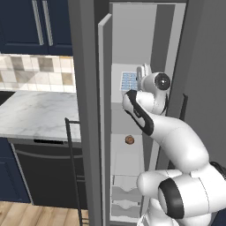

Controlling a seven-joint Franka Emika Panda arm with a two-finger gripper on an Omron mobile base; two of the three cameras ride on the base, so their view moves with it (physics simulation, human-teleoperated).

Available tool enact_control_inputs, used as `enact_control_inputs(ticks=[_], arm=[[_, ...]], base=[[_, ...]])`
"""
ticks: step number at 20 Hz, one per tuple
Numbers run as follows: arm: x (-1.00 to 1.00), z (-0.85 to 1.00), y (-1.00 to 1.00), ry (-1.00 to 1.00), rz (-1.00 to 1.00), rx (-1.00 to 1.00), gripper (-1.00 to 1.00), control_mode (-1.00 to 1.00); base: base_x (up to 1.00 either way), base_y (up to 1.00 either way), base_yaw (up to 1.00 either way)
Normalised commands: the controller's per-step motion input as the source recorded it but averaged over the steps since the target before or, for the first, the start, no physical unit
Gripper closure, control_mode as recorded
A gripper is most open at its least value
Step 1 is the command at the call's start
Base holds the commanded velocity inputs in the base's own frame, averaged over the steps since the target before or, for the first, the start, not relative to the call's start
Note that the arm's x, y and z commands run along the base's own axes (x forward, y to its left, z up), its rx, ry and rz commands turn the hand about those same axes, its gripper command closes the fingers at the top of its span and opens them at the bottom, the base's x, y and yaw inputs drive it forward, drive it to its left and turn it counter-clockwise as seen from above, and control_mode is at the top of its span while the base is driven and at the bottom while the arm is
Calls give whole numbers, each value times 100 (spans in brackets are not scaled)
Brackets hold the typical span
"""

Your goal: Open the freezer door, pick up the ice cube tray from the freezer, and place it on the dining counter.

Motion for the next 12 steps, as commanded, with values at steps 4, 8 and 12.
enact_control_inputs(ticks=[4,8,12], arm=[[10,-3,0,0,0,0,-100,-100],[10,-3,0,0,0,0,-100,-100],[4,0,0,0,0,0,-100,-100]], base=[[0,0,0],[0,0,0],[0,0,0]])
